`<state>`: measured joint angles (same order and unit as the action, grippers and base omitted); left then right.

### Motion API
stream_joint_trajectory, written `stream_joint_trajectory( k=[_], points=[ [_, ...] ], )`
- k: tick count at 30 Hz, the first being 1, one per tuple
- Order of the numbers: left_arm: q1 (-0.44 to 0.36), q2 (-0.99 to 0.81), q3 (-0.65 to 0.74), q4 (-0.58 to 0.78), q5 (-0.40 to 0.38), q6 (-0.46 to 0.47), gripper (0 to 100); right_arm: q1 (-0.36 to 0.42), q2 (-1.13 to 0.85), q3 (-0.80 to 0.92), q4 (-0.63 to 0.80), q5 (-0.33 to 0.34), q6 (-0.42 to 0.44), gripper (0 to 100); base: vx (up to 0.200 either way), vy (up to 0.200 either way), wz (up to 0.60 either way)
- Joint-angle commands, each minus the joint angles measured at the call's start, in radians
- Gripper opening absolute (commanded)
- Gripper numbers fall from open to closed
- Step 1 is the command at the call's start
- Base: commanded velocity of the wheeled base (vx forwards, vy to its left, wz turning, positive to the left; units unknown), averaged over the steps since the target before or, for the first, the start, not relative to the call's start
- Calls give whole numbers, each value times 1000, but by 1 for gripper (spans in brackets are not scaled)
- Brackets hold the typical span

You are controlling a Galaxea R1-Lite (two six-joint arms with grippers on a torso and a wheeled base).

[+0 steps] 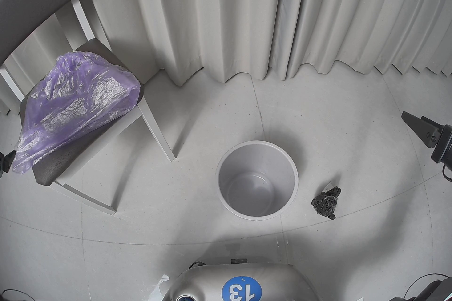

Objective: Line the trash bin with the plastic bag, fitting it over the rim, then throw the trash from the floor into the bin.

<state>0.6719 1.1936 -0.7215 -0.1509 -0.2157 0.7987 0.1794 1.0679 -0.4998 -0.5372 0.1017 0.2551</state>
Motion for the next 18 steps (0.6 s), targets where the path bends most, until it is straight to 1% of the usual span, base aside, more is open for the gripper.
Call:
stream_joint_trajectory(
  k=[1,2,3,4,11,12,14,18],
  points=[
    [86,173,40,-88,-90,5,100,0,32,1,-3,1,9,100,0,0,0],
    [103,179,40,-87,-116,5,100,0,32,1,-3,1,9,100,0,0,0],
    [107,179,40,-87,-122,5,100,0,32,1,-3,1,9,100,0,0,0],
    [127,187,39,-84,-159,5,100,0,34,3,-3,1,9,100,0,0,0],
    [189,235,28,-95,-228,4,100,0,47,3,-1,1,10,100,0,0,0],
    [221,248,27,-95,-266,4,100,0,55,3,-3,0,10,100,0,0,0],
    [248,267,27,-95,-292,5,100,0,55,3,-3,0,10,100,0,0,0],
    [268,328,16,-96,-303,5,100,0,57,3,-3,0,12,100,0,0,0]
  ],
)
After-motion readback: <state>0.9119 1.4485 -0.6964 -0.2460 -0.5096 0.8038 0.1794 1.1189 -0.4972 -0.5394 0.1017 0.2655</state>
